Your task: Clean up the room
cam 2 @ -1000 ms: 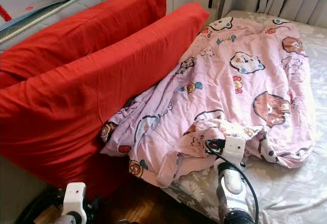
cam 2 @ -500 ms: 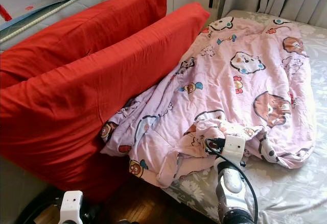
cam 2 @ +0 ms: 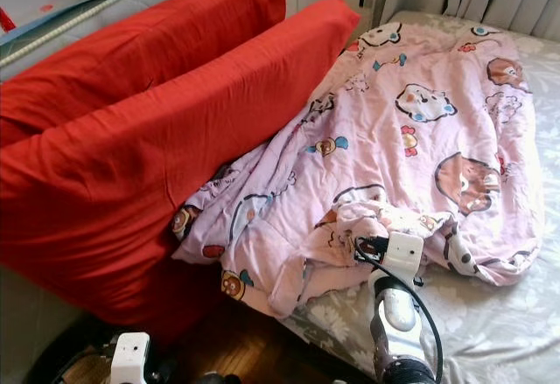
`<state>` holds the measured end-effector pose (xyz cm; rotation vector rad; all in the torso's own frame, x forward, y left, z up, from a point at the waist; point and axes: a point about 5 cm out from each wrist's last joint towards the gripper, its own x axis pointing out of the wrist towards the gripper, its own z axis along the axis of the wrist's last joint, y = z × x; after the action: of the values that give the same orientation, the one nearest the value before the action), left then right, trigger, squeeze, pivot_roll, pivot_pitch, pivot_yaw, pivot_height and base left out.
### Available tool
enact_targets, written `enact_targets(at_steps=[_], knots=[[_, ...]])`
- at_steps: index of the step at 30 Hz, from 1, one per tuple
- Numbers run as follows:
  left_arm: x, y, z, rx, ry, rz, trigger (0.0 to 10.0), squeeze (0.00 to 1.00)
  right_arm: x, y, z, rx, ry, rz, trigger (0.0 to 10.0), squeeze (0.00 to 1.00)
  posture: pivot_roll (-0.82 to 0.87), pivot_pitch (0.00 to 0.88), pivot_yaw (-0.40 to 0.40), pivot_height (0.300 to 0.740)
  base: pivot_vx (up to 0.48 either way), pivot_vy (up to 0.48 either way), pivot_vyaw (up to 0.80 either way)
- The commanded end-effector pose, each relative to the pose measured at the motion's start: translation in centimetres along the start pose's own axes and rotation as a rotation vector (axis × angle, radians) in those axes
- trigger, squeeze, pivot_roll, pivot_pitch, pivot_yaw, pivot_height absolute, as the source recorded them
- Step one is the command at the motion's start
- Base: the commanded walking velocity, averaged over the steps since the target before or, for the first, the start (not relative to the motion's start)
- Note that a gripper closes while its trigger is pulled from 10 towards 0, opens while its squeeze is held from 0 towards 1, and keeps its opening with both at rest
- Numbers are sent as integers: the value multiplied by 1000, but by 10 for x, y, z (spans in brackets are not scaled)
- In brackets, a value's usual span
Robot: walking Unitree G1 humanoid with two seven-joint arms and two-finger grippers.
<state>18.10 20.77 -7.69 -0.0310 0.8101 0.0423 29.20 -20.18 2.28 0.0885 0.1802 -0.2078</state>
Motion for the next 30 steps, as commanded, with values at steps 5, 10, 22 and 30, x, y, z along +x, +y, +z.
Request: enact_targets(at_steps=[5,10,22,30], knots=[[-6,9,-17,-8,76,28,10000,0,-3,0,-3,10,3,-9,10000,0,40,167,73,740,-292,0,0],[-7,13,-20,-11,92,37,10000,0,-3,-3,-1,3,-15,-27,10000,0,42,166,73,740,-118,0,0],[-10,19,-26,-24,123,57,10000,0,-3,-19,11,-10,-108,-160,10000,0,39,160,76,740,-292,0,0],[-10,20,-26,-24,126,59,10000,0,-4,-18,13,-16,-132,-174,10000,0,40,151,79,740,-255,0,0]])
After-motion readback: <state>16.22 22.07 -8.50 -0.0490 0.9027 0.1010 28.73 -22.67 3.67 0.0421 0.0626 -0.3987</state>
